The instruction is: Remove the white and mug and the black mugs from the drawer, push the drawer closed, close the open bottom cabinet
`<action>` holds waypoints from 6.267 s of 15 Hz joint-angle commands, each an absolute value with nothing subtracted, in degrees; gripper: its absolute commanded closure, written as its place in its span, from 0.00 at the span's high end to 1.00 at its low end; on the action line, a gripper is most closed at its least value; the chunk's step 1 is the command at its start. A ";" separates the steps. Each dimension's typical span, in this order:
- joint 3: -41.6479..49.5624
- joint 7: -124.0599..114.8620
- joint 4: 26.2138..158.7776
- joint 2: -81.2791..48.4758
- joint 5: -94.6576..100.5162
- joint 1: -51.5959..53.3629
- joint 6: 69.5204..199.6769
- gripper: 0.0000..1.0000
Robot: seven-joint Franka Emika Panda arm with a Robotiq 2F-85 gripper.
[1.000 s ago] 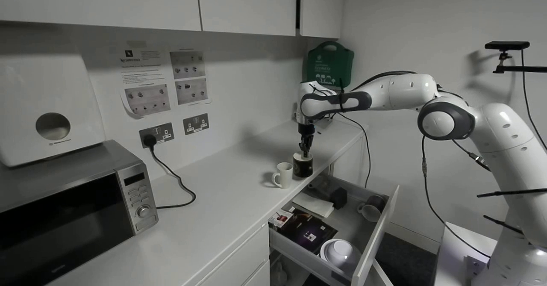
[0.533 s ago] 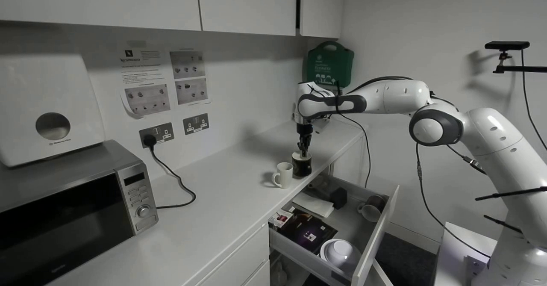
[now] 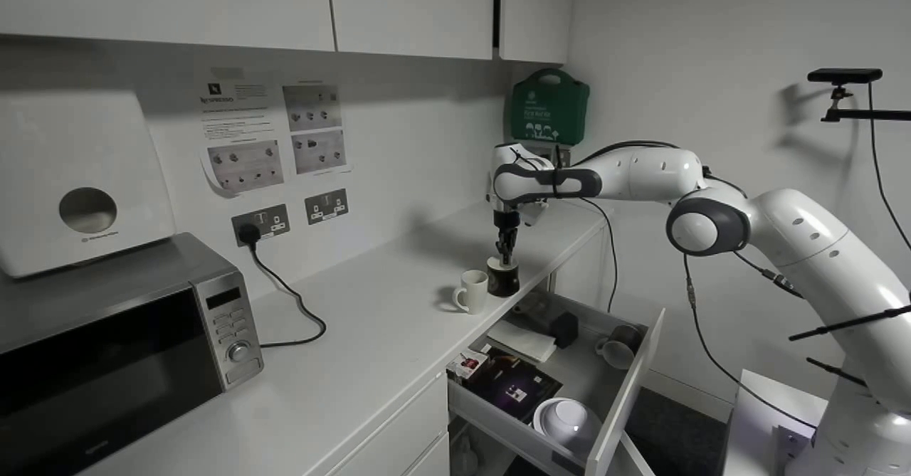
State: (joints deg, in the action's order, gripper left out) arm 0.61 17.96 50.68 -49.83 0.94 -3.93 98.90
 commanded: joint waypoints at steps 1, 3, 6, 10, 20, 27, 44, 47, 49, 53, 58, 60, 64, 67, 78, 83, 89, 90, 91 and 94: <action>-0.12 20.52 44.13 -52.78 0.23 -4.86 95.30 0.02; -0.12 20.83 42.68 -53.57 0.08 -4.82 94.44 0.02; -0.13 20.78 40.73 -54.72 0.03 -4.71 93.49 0.02; -0.48 20.82 38.44 -55.98 -0.20 -4.68 92.35 0.02; -1.41 19.90 34.25 -58.15 -1.84 -5.28 89.46 0.02; -1.19 18.67 33.21 -58.77 -3.23 -5.35 89.18 0.49; -0.79 11.34 41.91 -54.61 -6.58 -5.41 91.76 1.00; -1.11 8.41 45.94 -52.74 -7.91 -5.21 93.63 1.00; -1.19 7.43 48.43 -51.50 -8.83 -5.23 95.02 1.00; -0.97 6.59 55.67 -47.25 -9.78 -5.23 98.90 1.00; -0.74 6.92 65.97 -40.27 -10.26 -5.33 104.33 1.00; -0.74 7.00 69.94 -37.34 -10.78 -5.54 105.99 1.00; -1.34 7.15 77.96 -30.73 -12.88 -6.91 109.87 1.00; -0.92 7.10 84.38 -25.49 -14.70 -7.42 114.03 1.00; 1.91 7.24 112.03 -6.76 -14.90 -7.06 122.84 1.00; 3.16 7.64 126.92 2.12 -15.70 -6.84 125.97 1.00; 4.80 8.57 145.71 12.30 -19.26 -6.30 131.20 1.00; 5.07 8.70 148.05 13.52 -19.67 -6.17 131.82 1.00; 5.29 8.61 149.68 14.24 -20.01 -6.01 132.31 1.00; 5.87 8.39 153.71 16.59 -20.54 -5.59 133.20 1.00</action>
